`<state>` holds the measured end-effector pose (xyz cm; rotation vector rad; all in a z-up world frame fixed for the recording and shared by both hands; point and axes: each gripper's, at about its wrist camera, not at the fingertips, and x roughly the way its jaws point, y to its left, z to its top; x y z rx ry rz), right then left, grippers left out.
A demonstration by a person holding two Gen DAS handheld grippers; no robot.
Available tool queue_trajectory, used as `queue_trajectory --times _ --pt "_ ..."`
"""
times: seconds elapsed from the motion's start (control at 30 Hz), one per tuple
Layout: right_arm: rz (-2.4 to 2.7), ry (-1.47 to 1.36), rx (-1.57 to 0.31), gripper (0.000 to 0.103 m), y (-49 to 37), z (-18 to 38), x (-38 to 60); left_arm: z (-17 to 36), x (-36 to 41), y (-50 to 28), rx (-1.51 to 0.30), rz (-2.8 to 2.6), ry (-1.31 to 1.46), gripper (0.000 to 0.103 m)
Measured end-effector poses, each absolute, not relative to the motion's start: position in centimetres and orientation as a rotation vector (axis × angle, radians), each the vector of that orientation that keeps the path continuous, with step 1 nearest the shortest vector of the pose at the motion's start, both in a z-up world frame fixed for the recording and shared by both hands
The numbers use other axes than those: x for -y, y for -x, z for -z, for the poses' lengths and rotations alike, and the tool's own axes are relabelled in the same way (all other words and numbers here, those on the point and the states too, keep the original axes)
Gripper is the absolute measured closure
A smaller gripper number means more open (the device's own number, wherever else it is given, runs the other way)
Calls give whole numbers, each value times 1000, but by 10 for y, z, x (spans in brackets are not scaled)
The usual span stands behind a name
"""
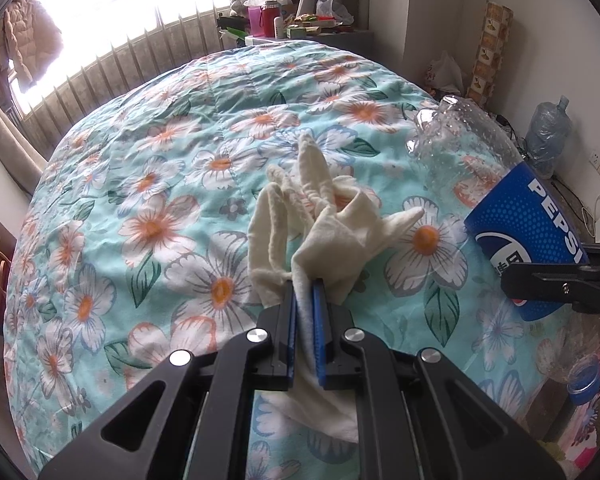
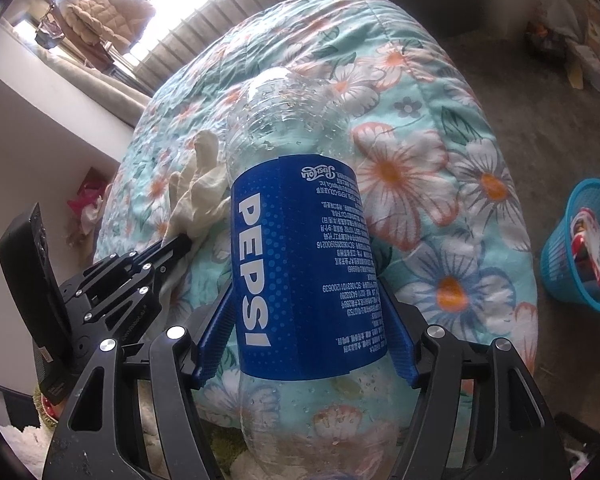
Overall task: Collect trash
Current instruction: 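Lift the glove with the left gripper while the right gripper holds the Pepsi bottle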
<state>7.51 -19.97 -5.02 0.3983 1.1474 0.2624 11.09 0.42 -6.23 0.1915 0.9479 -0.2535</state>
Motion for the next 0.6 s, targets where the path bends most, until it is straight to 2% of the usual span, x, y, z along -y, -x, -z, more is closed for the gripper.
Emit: queue_trajectory --times 0.33,0.6 --pt "-251 -421 -1129 45 -75 53 203 60 -4 -111 -940 252 -186 96" --pt "-256 -429 -1085 46 -68 40 208 44 -10 -102 -885 244 -203 96"
